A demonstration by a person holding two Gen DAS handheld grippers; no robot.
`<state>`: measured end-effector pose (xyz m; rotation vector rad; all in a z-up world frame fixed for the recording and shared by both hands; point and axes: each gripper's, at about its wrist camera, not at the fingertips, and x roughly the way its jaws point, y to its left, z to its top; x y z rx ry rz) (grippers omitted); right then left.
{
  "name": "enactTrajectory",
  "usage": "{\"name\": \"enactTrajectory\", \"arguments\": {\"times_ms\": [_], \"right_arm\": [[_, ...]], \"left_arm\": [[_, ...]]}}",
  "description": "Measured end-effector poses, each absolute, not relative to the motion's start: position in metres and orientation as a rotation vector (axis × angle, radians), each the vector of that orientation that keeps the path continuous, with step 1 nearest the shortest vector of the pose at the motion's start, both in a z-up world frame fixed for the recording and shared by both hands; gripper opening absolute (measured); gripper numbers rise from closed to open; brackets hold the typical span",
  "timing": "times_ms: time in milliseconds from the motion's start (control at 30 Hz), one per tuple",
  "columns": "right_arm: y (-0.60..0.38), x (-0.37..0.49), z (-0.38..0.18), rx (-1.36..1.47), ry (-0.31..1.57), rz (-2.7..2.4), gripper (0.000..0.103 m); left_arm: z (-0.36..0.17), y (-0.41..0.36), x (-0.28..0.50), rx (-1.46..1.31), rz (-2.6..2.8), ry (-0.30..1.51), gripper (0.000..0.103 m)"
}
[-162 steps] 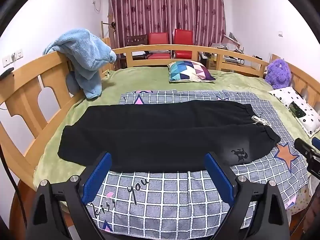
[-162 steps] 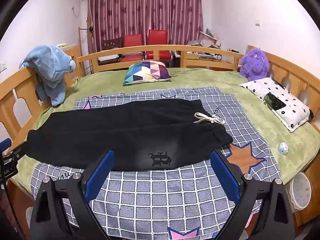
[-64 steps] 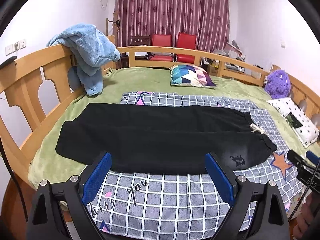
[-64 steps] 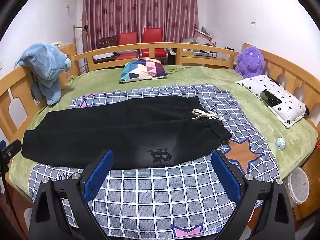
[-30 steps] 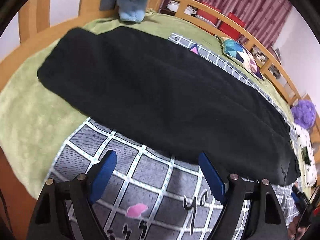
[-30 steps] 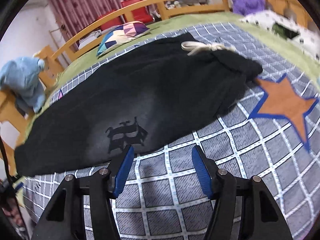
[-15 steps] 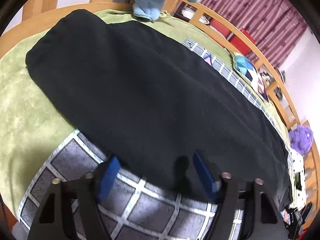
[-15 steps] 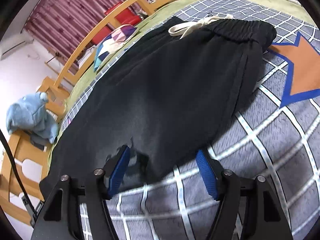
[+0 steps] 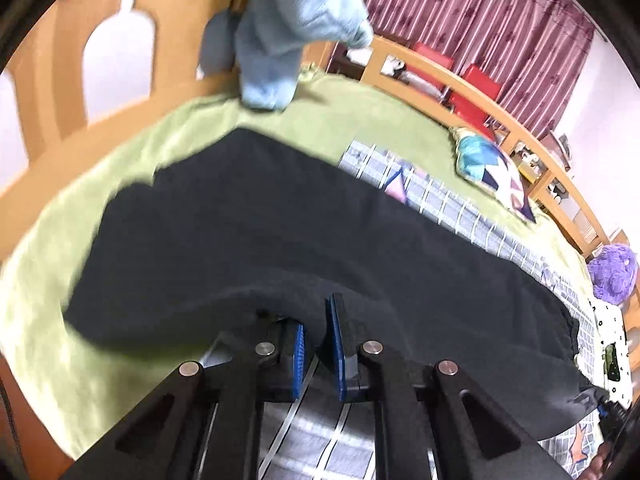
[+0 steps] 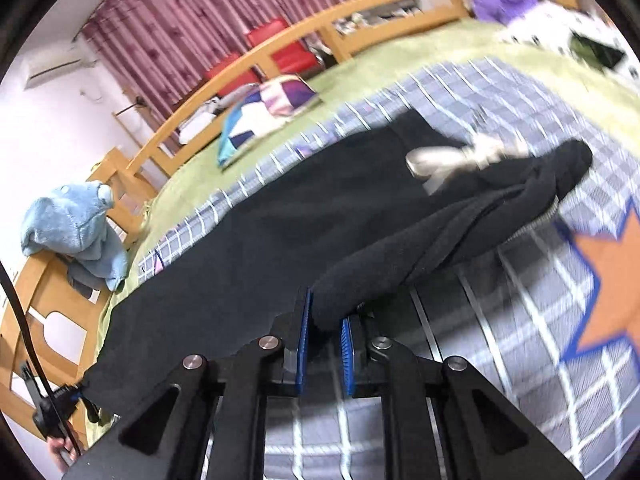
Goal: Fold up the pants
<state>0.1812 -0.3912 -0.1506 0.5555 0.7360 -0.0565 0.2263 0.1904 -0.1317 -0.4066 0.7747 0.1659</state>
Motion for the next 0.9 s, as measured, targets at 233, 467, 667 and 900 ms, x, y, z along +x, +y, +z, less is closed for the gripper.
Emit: {"name": "enactTrajectory", "arguments": {"times_ms": [233, 467, 667, 900], "right_arm": [[-0.398, 0.240, -0.110, 0.498, 0.683, -0.013, 0.013], [-0.398, 0.331, -0.113, 0.466, 0.698, -0.014, 0.012], [-0.403, 0.394, -0.149, 0.467, 0.747, -0.031, 0.012], [-0.399, 0.401, -0.176, 0.444, 0.785, -0.043, 0.037]], "left_arm": [[-0.111, 0.178, 0.291, -0.319, 0.198, 0.723, 0.012], [-0.112, 0.162, 0.368, -0.266, 0.215, 0.711, 0.012], [-0.137, 0.160, 0.412, -0.284, 0.256, 0.766, 0.012], [-0.152, 0.142, 0.412, -0.184, 0.258, 0.820, 0.040]]}}
